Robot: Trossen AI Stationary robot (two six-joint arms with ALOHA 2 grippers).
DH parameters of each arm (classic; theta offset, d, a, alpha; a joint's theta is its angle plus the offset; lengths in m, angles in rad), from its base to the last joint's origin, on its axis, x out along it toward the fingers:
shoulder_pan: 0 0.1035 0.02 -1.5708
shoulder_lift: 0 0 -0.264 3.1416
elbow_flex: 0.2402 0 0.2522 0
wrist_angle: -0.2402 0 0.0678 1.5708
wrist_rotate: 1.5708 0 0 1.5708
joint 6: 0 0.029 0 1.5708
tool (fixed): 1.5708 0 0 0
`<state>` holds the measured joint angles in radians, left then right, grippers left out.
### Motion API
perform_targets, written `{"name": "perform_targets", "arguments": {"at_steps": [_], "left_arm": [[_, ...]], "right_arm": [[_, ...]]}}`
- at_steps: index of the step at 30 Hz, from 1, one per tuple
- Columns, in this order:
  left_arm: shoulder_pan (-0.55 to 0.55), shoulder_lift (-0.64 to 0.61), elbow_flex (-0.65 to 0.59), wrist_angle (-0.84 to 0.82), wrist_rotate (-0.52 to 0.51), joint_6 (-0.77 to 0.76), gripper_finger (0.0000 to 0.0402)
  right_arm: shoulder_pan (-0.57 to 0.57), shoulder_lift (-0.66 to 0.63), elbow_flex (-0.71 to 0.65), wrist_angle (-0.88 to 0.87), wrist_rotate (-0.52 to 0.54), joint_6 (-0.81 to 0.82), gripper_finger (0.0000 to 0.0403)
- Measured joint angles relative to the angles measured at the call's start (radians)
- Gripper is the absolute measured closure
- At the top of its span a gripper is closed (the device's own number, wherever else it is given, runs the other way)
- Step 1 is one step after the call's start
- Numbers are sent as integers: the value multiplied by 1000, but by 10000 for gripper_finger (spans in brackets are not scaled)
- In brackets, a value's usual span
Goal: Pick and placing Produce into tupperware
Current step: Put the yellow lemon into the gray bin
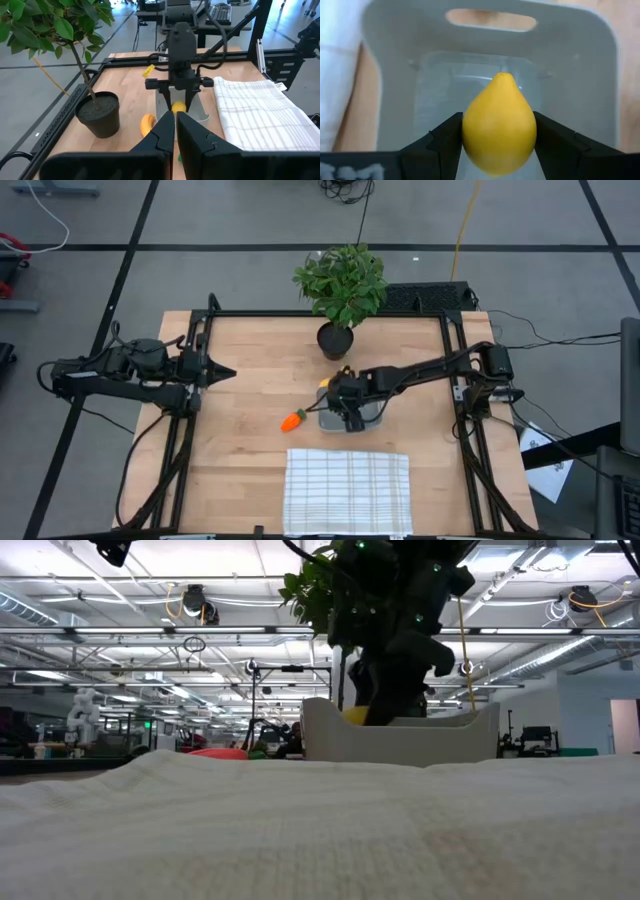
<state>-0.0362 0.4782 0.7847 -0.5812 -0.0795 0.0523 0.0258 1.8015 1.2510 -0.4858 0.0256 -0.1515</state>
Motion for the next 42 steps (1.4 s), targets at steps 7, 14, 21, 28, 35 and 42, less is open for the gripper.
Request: {"name": "perform_targets", "arguments": {"at_steps": [7,14,21,28,35,42], "left_arm": [[0,0,0,0,0,-1,378],[0,0,0,0,0,-1,378],[0,0,0,1,0,2,378],[-1,0,0,1,1,15,378],[-1,0,0,1,1,15,378],[0,0,0,1,1,15,378]], "right_arm": [[33,0,0,6,-5,-53,202],[35,0,0,78,-31,-52,202],[31,18,0,121,-31,-51,202],[27,31,-1,115,-24,-34,202],[26,31,-1,142,-26,-43,202],[-13,31,-1,183,-27,-45,202]]}}
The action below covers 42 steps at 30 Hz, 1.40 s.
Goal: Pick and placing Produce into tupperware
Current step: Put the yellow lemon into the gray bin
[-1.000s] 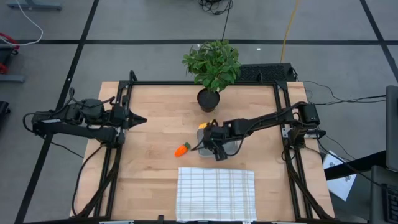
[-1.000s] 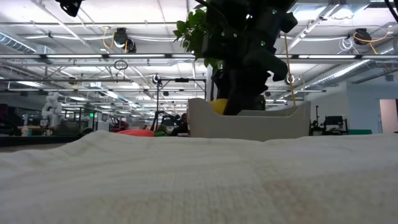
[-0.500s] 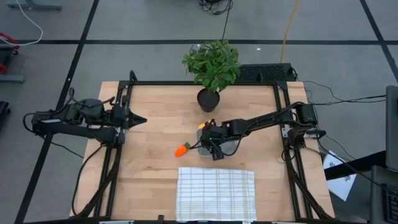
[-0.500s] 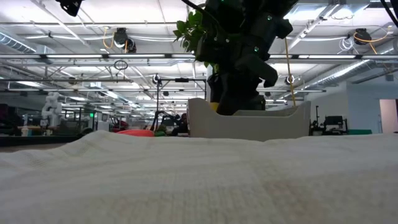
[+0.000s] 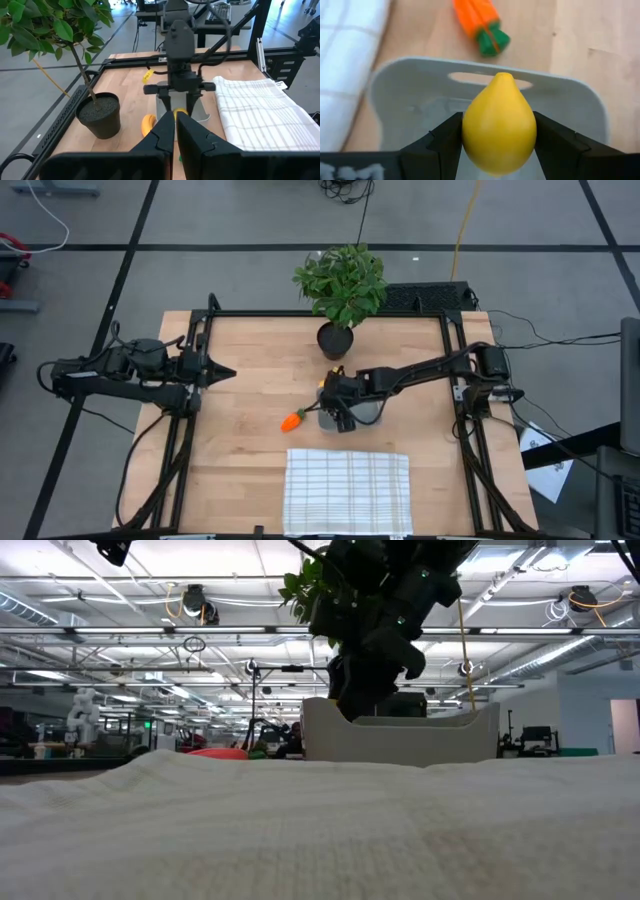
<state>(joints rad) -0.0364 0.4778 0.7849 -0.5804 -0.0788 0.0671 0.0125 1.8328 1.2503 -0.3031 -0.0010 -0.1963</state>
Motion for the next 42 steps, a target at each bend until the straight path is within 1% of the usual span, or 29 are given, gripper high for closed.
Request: {"name": "perform_targets", "arguments": {"at_steps": [9,14,25,35,42], "left_arm": [[0,0,0,-7,0,4,378],[0,0,0,-18,0,6,378],[0,0,0,-22,0,-1,378],[0,0,0,-22,0,-6,378],[0,0,0,-22,0,-5,378]], "right_arm": [[-58,0,0,13,0,0,202],[-78,0,0,51,1,3,202],[-118,0,0,54,7,52,202],[-86,0,0,45,-2,20,202],[-30,0,-11,34,-4,33,202]]}}
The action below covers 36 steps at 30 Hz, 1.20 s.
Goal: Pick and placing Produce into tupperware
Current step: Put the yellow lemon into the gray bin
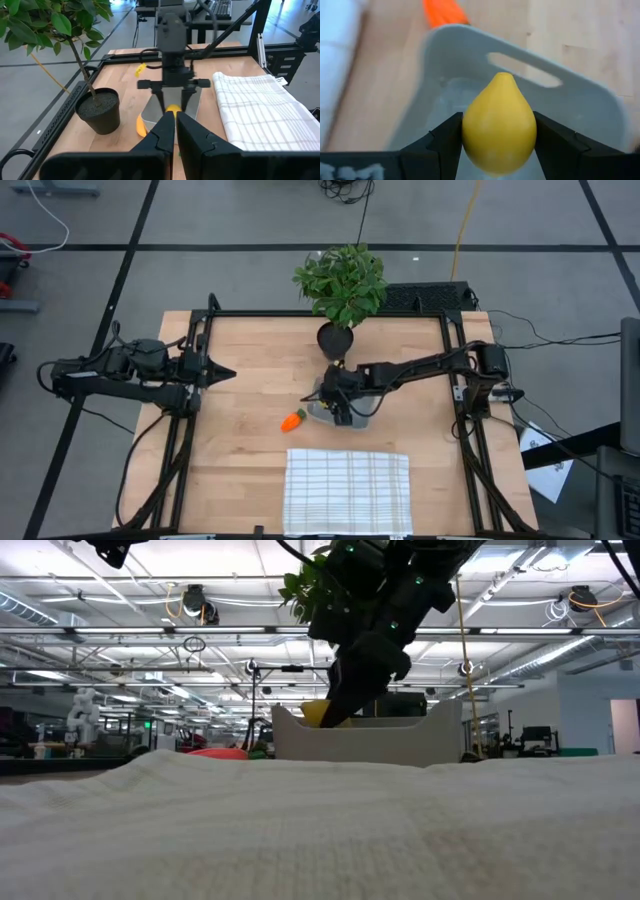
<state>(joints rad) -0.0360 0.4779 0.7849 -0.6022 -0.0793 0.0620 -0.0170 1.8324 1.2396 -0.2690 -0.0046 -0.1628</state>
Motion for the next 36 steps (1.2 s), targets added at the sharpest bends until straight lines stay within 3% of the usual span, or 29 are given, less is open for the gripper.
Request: {"name": "perform_targets", "arguments": {"at_steps": [11,36], "left_arm": [[0,0,0,1,0,2,378],[0,0,0,14,0,0,378]], "right_arm": [[53,0,-103,18,-1,68,202],[91,-3,-108,18,0,67,202]]}}
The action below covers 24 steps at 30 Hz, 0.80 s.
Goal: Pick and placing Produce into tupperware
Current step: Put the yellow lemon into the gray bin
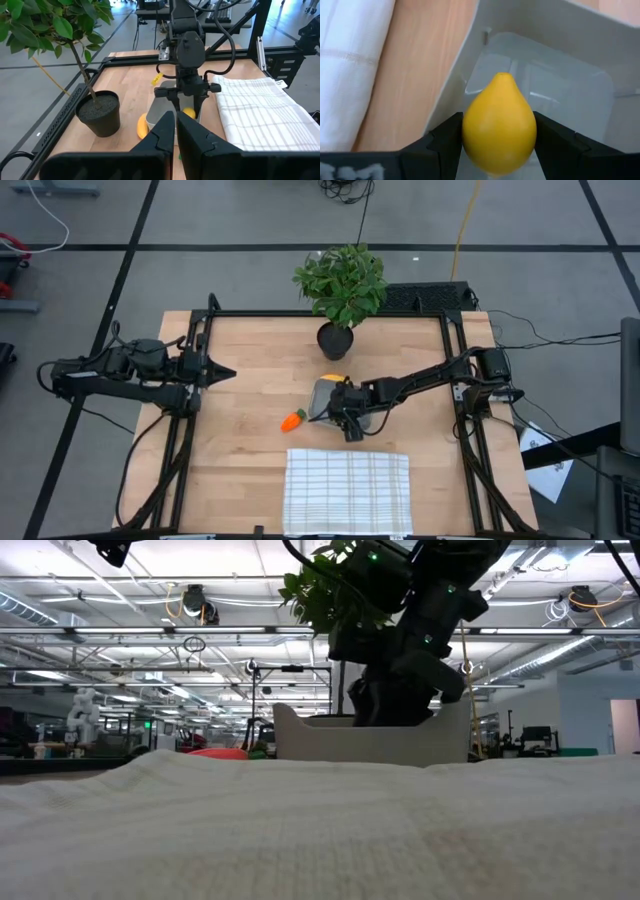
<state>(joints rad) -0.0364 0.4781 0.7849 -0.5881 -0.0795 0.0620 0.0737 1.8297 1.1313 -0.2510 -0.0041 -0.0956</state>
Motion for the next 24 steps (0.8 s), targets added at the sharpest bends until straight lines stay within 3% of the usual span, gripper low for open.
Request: {"name": "perform_targets", "arguments": {"at_steps": [11,24], "left_arm": [[0,0,0,0,0,5,378],[0,0,0,-5,0,12,378]], "right_arm": [[-63,0,0,56,-2,-31,202],[-133,0,0,47,-79,-44,202]]}}
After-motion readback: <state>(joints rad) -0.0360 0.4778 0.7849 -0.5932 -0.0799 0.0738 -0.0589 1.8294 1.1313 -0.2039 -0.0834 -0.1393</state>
